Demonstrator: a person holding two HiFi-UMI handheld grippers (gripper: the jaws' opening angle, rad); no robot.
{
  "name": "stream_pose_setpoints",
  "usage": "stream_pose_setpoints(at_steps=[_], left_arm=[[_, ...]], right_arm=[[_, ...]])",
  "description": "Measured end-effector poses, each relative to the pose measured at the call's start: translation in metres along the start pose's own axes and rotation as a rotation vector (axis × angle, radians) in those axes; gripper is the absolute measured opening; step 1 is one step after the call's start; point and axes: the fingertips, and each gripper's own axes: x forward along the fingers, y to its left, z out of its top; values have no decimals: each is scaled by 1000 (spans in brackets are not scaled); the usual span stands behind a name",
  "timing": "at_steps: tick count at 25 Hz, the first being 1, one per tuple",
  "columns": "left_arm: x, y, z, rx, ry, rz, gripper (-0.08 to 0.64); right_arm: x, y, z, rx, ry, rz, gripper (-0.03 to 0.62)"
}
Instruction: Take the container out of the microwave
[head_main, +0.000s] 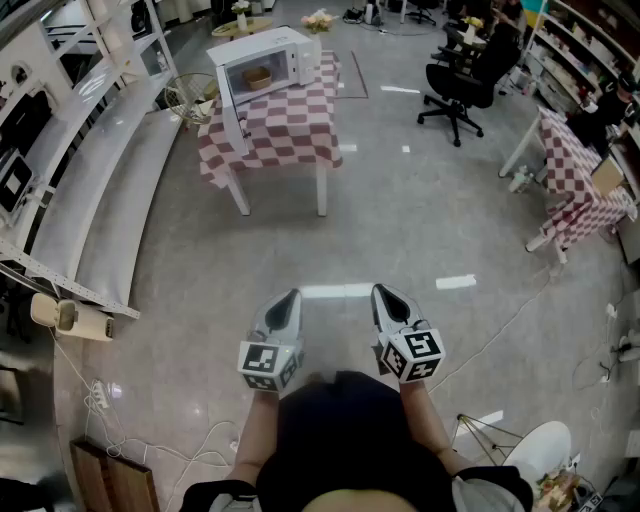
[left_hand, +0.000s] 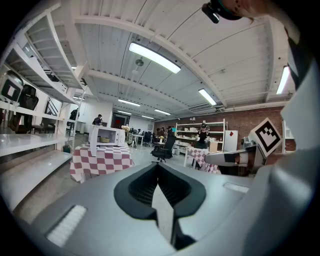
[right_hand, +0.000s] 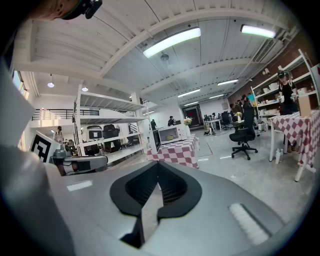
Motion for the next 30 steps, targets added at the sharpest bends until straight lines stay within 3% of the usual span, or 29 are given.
stream_pose_setpoints(at_steps=[19, 30], left_arm=[[-20, 31, -1, 9, -20, -46, 11], [-6, 48, -4, 6, -15, -24, 11]], right_arm=[[23, 58, -20, 14, 24, 23, 0], [51, 63, -21, 25, 35, 67, 1]])
